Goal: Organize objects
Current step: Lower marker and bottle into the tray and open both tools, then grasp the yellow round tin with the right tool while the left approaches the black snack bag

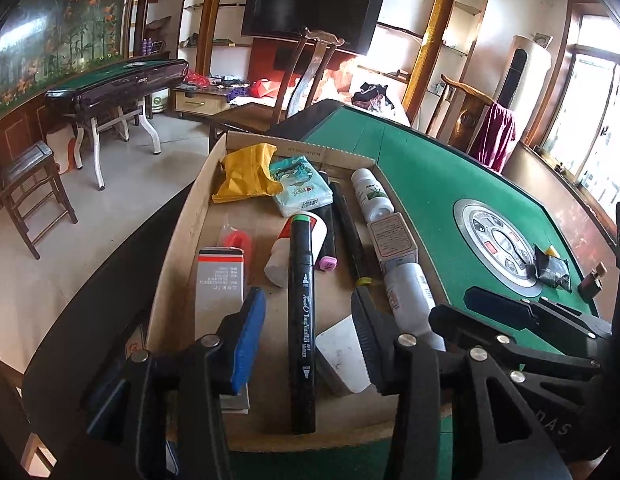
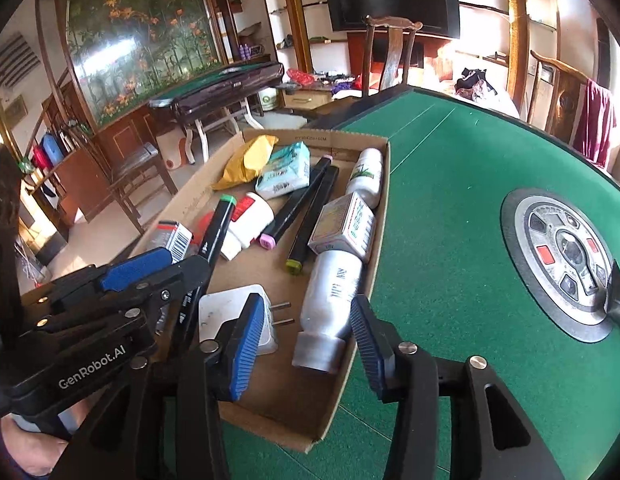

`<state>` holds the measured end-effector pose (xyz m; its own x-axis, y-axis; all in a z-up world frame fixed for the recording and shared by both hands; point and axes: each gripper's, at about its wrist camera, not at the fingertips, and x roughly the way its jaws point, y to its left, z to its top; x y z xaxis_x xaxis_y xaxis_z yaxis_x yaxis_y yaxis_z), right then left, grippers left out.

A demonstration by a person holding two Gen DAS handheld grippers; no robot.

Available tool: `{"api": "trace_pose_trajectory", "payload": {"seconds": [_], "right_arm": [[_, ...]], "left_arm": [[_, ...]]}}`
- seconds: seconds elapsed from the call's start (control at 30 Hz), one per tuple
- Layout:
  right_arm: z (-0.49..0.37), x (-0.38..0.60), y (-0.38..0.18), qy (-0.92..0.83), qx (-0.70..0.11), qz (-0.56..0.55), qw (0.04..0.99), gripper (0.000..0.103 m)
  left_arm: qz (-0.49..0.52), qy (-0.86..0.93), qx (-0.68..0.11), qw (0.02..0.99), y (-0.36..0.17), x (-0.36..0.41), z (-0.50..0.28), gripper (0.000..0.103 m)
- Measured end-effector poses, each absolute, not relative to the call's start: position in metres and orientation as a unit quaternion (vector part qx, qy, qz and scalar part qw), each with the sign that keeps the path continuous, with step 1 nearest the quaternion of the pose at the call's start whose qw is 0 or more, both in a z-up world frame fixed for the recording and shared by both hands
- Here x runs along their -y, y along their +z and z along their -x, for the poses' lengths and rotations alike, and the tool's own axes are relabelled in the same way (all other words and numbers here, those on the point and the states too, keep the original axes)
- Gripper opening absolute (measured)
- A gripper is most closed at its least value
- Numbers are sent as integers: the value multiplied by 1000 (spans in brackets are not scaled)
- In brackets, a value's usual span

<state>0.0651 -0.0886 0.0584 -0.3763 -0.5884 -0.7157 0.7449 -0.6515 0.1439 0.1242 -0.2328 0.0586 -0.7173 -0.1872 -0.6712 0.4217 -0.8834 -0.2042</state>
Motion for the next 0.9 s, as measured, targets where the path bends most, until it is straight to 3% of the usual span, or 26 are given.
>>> {"api": "trace_pose_trajectory", "payload": {"seconds": [0.27,0.47,0.67,0.8,0.9], "right_arm": [[-39,14,84,-839,-12,-381,389,55],[42,-107,106,-892,42,-371,254,65],[154,-201,97,-902,80,-407,120,65],[203,-225,70,-876,127,-450,118,65],[215,-215,68,-869,98,-461,151,65]], "left_arm": [[-321,-927,-144,131,85,189,-123,54],[-334,-934,-109,60,89,132,-107,55],[-355,-931,-83,20,81,93,-88,55],[-368,-927,-73,13,73,82,-79,55],[-373,-925,-75,14,70,84,-75,55]]}}
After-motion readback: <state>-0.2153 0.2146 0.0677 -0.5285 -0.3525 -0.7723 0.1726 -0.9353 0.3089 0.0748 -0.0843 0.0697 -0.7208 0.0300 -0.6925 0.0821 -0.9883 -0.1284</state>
